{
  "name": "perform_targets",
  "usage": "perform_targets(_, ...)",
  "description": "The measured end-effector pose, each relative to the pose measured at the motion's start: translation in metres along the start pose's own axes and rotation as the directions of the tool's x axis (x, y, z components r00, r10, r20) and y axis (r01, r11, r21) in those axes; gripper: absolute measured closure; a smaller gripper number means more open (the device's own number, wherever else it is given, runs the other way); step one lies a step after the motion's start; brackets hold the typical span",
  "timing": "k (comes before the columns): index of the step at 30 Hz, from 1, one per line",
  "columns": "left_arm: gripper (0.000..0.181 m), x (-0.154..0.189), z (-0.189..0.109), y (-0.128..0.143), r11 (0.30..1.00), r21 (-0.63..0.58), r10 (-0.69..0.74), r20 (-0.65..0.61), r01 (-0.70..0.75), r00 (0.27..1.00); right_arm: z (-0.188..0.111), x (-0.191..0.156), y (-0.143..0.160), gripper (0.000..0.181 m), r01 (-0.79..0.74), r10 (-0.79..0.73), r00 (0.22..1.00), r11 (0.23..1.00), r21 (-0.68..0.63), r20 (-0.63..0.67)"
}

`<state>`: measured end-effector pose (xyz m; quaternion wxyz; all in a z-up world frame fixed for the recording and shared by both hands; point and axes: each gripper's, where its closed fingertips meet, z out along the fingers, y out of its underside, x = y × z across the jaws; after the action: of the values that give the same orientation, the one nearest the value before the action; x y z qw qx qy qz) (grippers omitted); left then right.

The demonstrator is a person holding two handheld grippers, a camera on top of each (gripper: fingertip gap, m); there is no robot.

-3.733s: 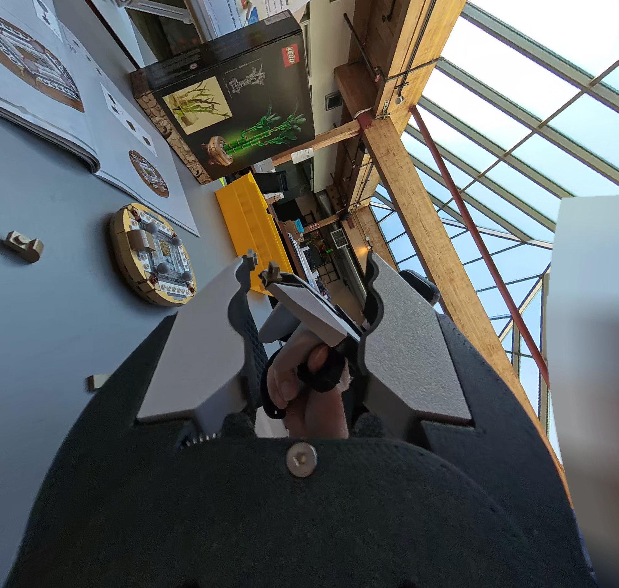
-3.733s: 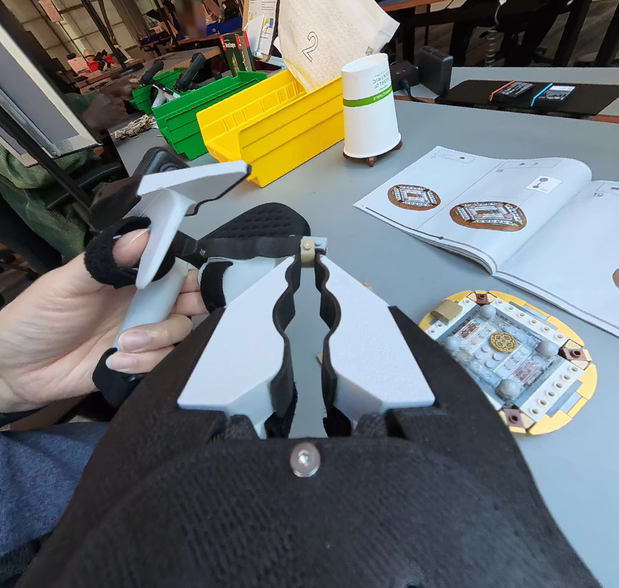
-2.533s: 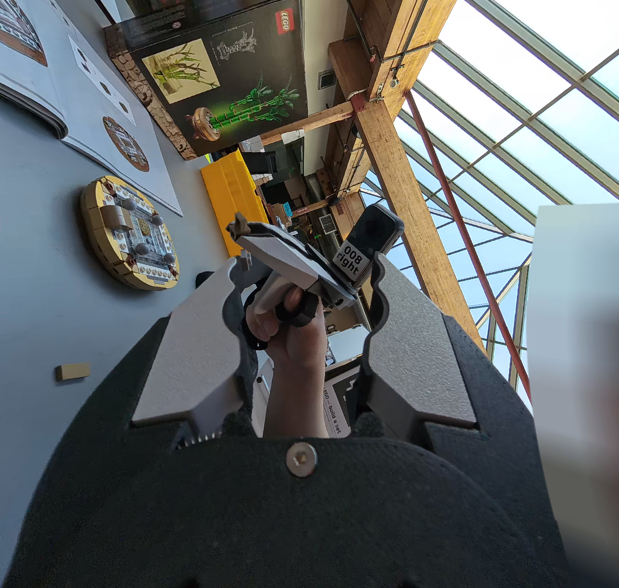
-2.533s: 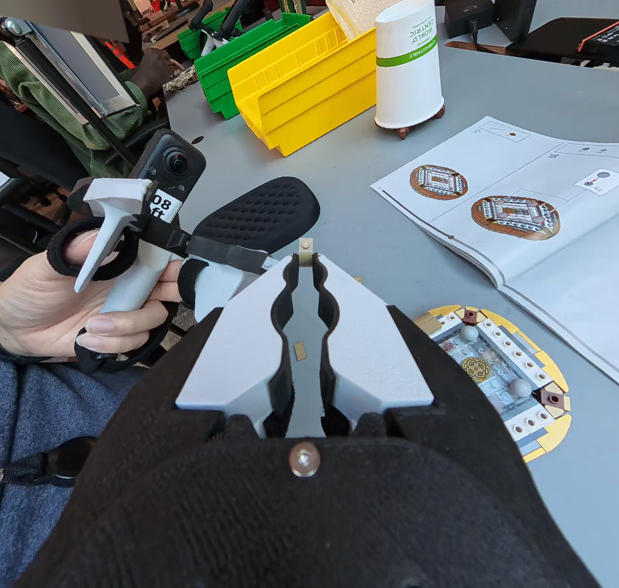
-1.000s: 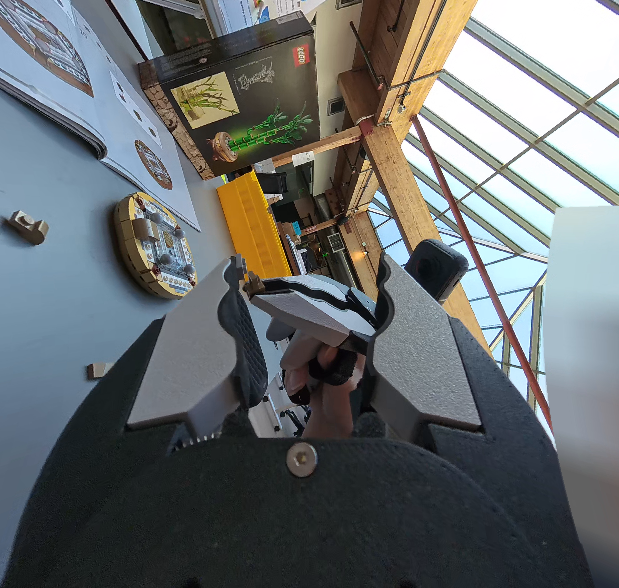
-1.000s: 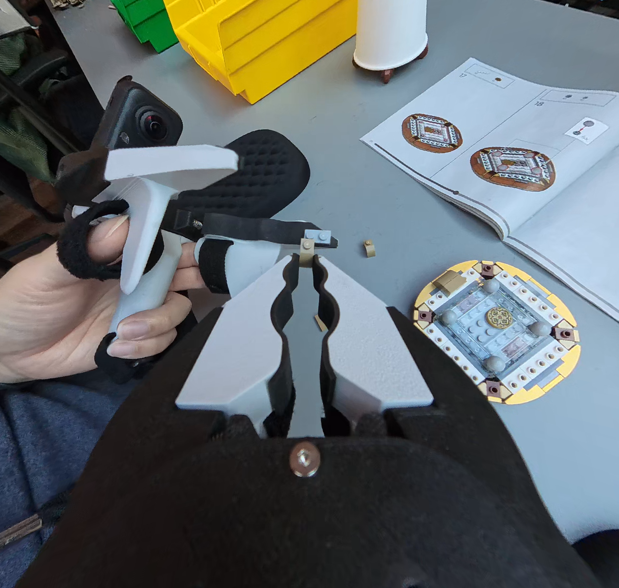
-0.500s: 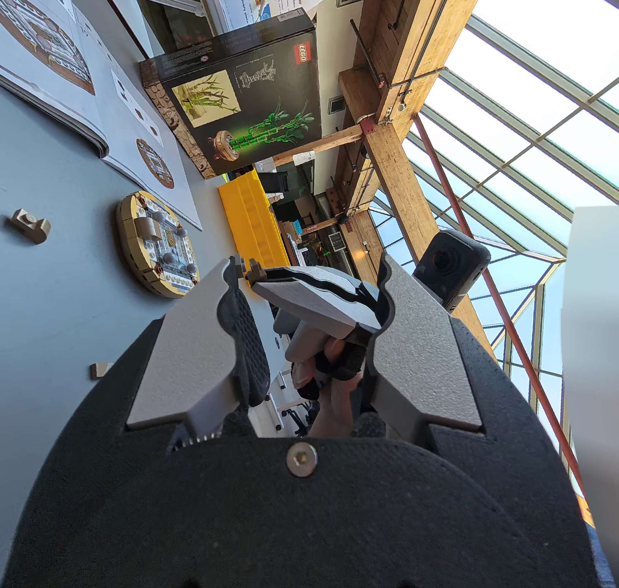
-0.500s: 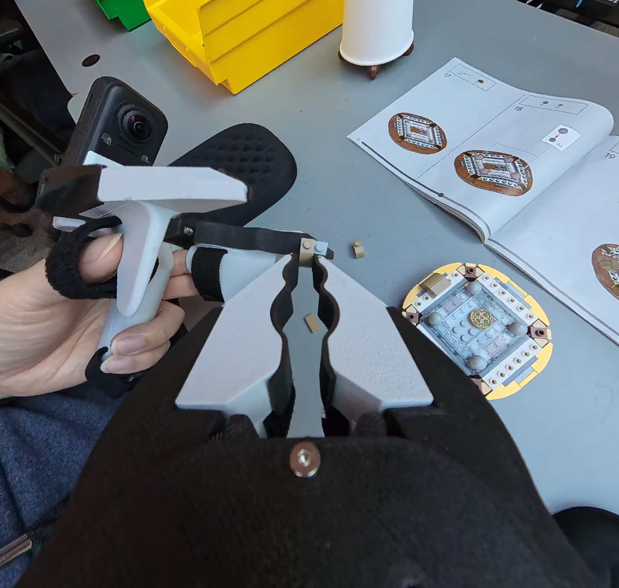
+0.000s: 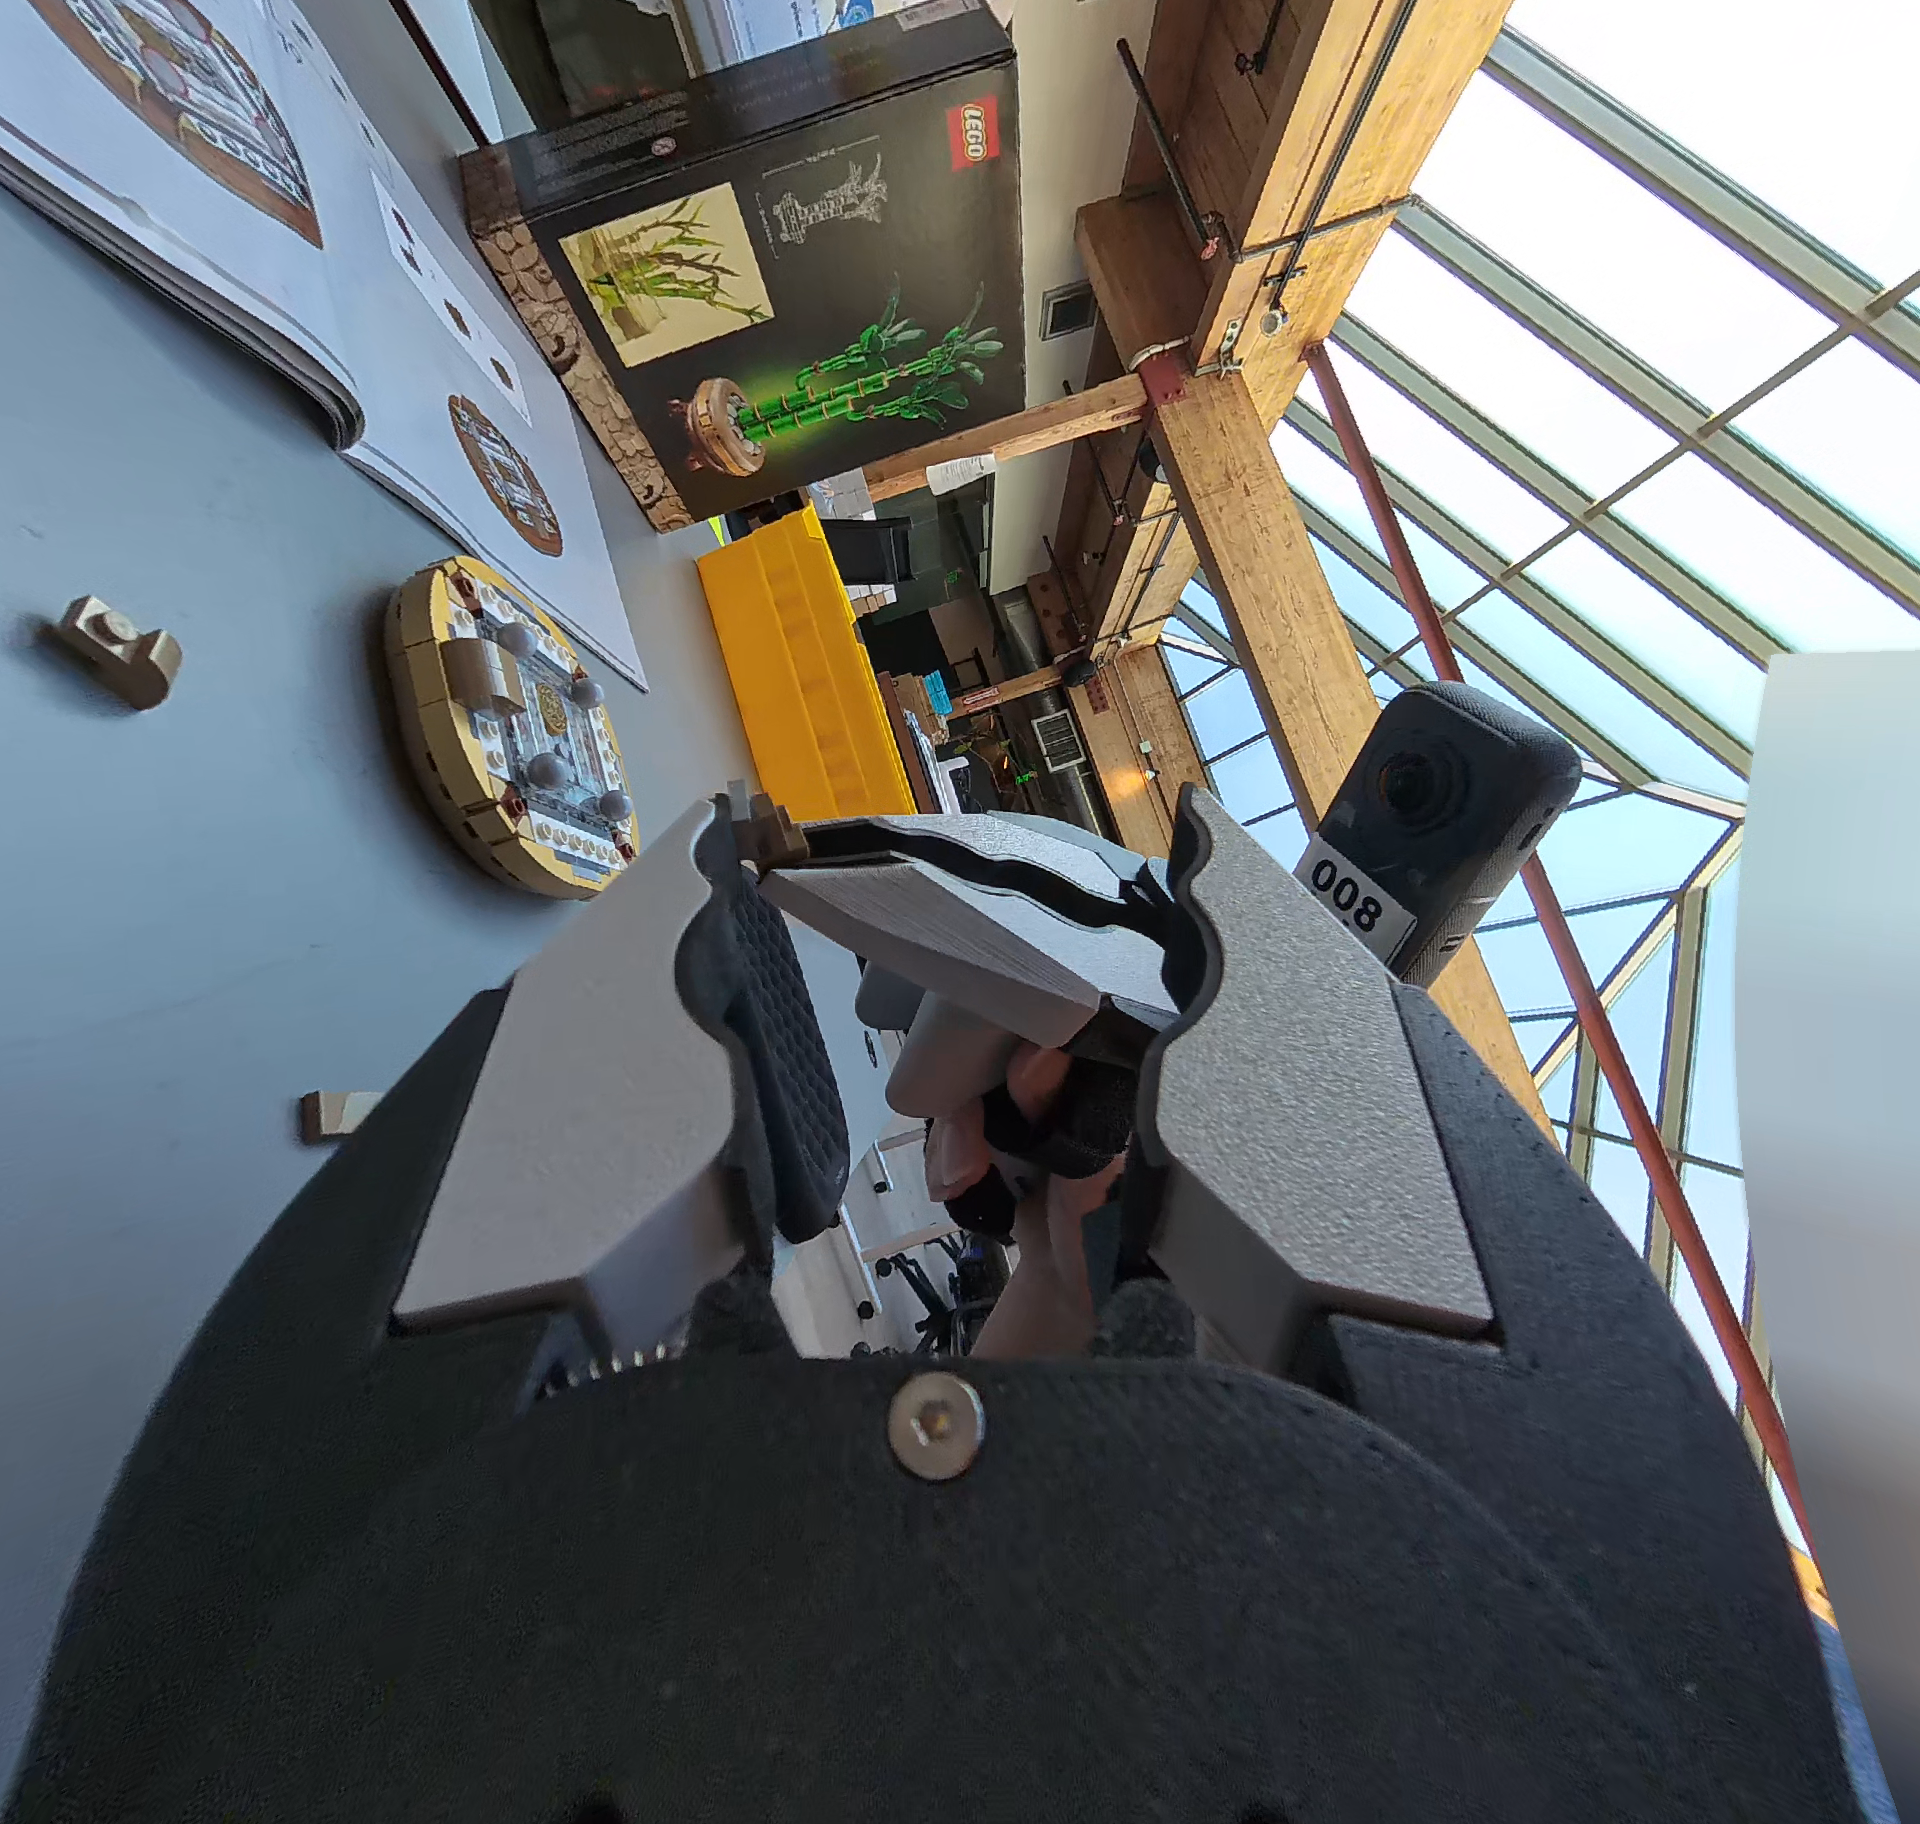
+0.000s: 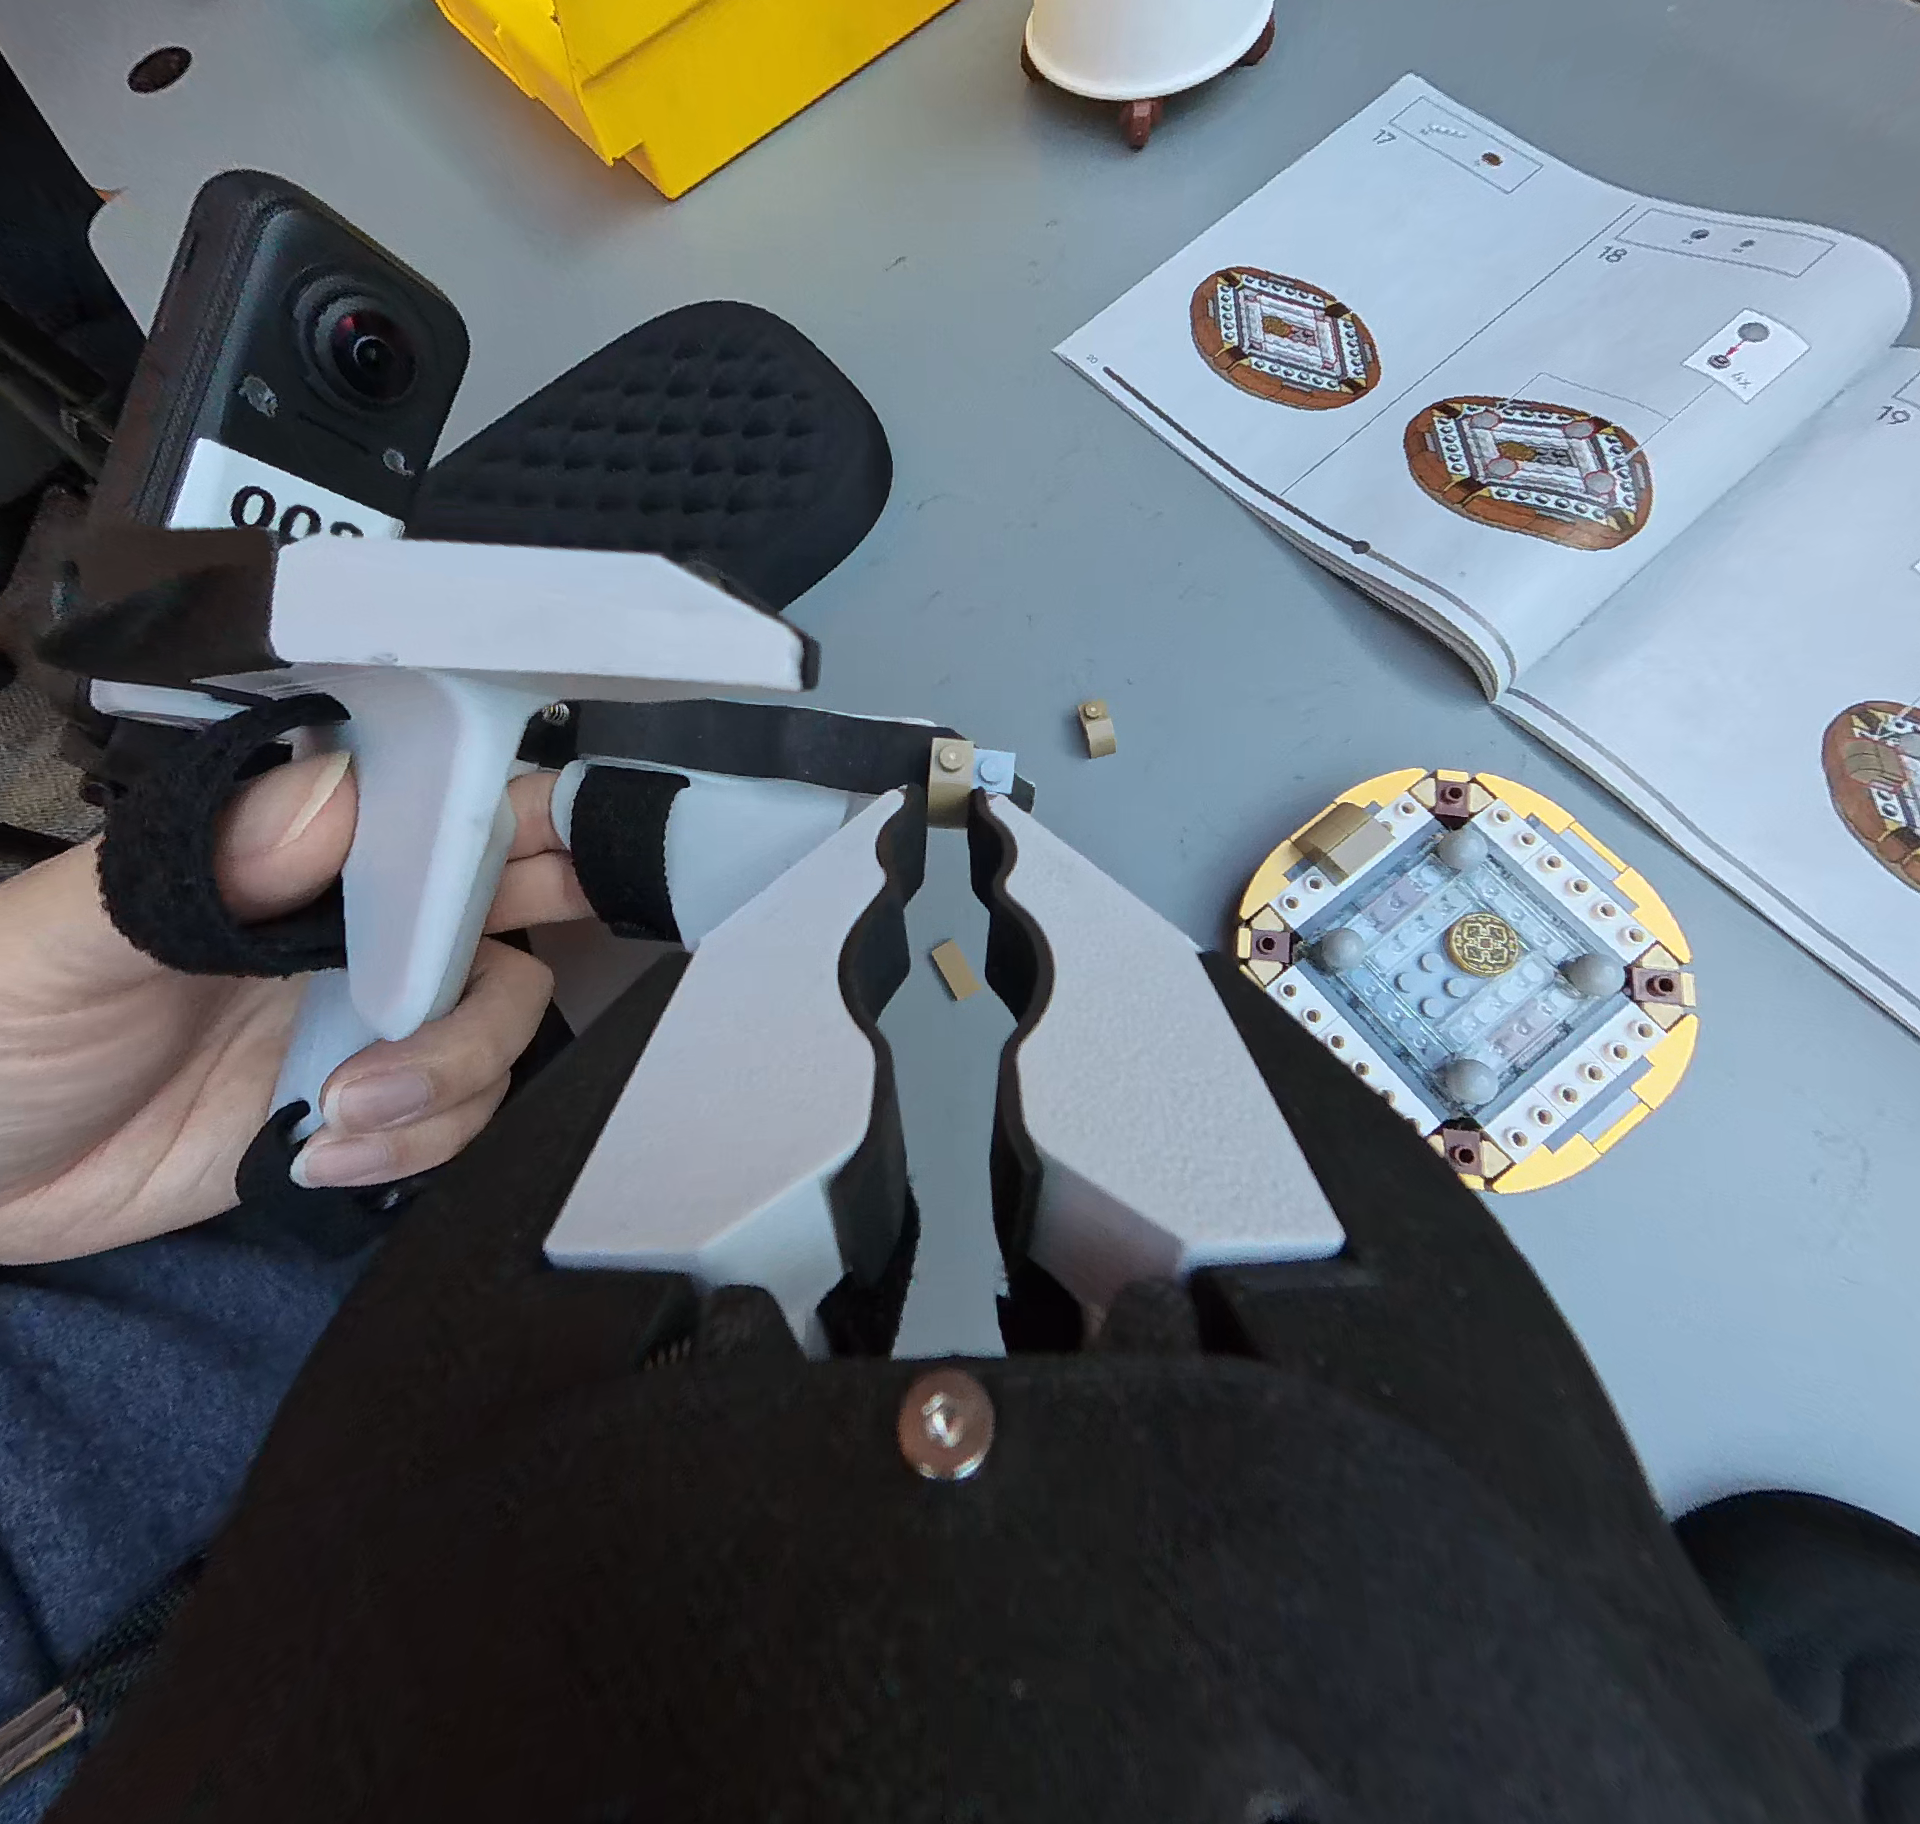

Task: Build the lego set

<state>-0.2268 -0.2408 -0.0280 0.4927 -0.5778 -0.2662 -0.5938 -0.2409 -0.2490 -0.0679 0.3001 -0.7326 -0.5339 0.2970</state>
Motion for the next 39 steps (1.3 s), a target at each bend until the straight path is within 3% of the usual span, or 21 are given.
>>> perform_targets(5, 0.097, -0.001, 0.0, 0.002, 1.0, -0.001, 0.026, 0.02, -0.026, 0.999, 0.001, 0.0, 0.002, 0.175, 0.014, -0.014, 1.0, 1.0, -0.013, -0.007)
perform_targets(12, 0.11, -0.009, -0.003, -0.002, 0.997, 0.038, -0.07, 0.025, 0.069, 0.997, 0.004, -0.002, 0.004, 0.174, 0.047, -0.048, 0.999, 0.999, -0.017, -0.015)
perform_targets(15, 0.105, -0.011, -0.003, -0.002, 0.997, 0.044, -0.072, 0.042, 0.071, 0.996, 0.008, -0.001, 0.007, 0.174, 0.055, -0.055, 0.998, 0.998, -0.019, -0.026)
perform_targets(22, 0.109, -0.016, -0.003, 0.004, 1.0, 0.007, 0.019, 0.102, -0.02, 0.995, 0.01, -0.002, 0.011, 0.174, 0.061, -0.062, 0.998, 0.996, -0.064, -0.013)
perform_targets(27, 0.119, -0.017, -0.004, 0.004, 0.999, -0.003, 0.043, 0.099, -0.042, 0.994, 0.007, -0.003, 0.009, 0.174, 0.051, -0.049, 0.998, 0.996, -0.075, 0.026)
perform_targets(31, 0.145, -0.019, -0.007, 0.002, 1.0, 0.018, 0.016, 0.083, -0.018, 0.996, 0.001, -0.006, 0.003, 0.174, 0.062, -0.06, 0.998, 0.996, -0.057, 0.032)
perform_targets(39, 0.162, -0.021, -0.006, -0.001, 0.999, 0.039, 0.022, 0.108, -0.027, 0.994, -0.002, -0.007, -0.003, 0.174, 0.085, -0.085, 0.996, 0.995, -0.049, 0.012)
